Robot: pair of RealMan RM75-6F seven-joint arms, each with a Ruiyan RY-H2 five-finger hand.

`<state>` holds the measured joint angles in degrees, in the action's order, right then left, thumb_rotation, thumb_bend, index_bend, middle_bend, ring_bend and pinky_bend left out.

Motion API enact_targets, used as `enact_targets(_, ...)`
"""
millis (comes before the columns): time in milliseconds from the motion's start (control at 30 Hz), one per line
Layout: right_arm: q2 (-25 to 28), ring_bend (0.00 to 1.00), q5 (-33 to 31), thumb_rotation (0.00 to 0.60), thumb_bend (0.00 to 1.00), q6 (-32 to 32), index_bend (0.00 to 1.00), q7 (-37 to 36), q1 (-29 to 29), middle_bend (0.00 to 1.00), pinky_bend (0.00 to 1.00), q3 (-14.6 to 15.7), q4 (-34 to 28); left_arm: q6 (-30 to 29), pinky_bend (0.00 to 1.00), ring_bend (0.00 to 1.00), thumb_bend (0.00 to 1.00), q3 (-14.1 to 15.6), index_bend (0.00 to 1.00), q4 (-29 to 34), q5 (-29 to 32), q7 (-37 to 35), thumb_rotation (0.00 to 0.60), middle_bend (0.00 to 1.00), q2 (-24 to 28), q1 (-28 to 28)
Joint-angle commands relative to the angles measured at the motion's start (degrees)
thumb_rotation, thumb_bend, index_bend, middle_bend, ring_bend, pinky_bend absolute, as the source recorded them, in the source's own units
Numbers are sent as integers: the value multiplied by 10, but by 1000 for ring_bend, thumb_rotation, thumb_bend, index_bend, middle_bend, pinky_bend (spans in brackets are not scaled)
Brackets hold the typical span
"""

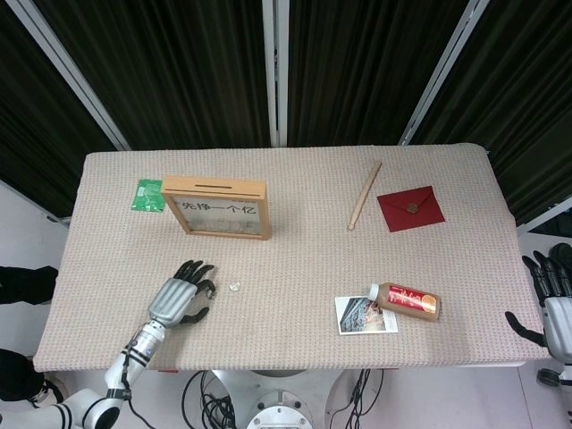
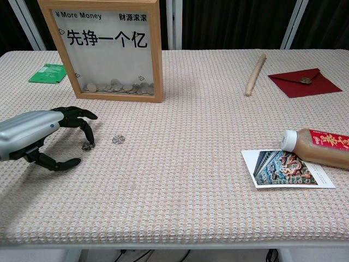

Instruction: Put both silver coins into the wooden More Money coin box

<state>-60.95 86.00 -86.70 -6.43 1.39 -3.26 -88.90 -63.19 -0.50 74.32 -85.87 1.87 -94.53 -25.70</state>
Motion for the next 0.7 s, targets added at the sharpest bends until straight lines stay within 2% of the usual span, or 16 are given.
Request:
enact_targets(33, 0, 0, 0, 600, 176, 0, 0, 0, 0, 0, 0, 0, 0, 0, 0, 0, 309, 0, 375, -1, 1, 0, 600, 84, -1, -1)
enact_targets(700, -1, 0, -3, 600, 176, 5, 0, -6, 0, 0, 0, 0, 3, 5, 0, 0, 310, -1, 423, -26, 9, -10, 600, 84, -14, -8)
